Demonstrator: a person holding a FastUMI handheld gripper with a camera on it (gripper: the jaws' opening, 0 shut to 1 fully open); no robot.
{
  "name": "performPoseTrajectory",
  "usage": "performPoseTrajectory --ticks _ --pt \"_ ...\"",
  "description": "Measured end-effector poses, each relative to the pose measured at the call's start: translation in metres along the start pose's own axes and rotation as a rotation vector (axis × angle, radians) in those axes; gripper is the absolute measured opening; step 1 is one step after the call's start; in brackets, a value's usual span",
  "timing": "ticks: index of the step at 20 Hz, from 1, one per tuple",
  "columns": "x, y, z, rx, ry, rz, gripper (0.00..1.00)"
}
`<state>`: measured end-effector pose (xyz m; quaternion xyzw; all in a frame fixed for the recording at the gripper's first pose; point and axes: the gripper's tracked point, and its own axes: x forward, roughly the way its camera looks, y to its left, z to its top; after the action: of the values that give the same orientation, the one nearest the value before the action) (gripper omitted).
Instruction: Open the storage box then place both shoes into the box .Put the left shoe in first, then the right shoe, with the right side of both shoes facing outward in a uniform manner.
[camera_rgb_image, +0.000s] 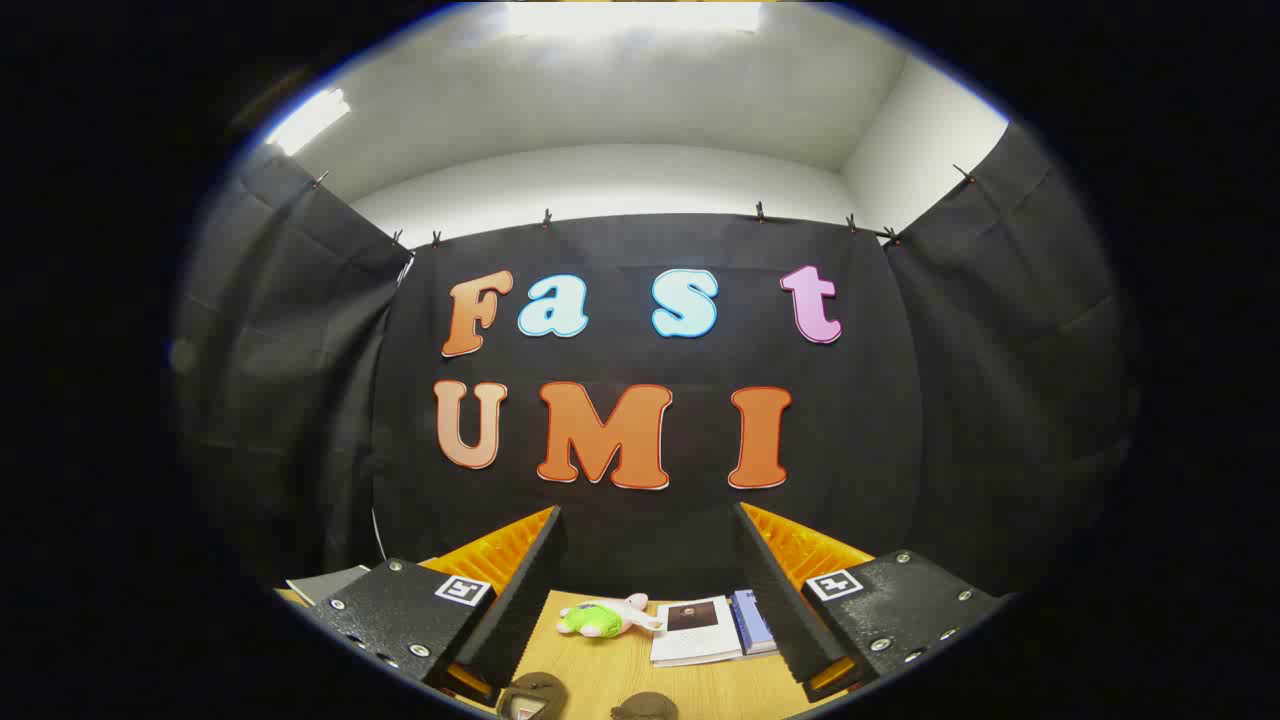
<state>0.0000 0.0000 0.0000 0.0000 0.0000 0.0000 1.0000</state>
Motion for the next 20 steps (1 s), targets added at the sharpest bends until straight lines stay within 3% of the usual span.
performPoseTrajectory --ticks 11,16,20 --pt "-0.007 0.029 0.015 0.026 -0.023 0.071 0.99" --pt "-0.008 0.043 0.006 0.034 -0.007 0.098 0.99" --pt "-0.007 0.065 -0.012 0.1 0.032 0.165 0.99"
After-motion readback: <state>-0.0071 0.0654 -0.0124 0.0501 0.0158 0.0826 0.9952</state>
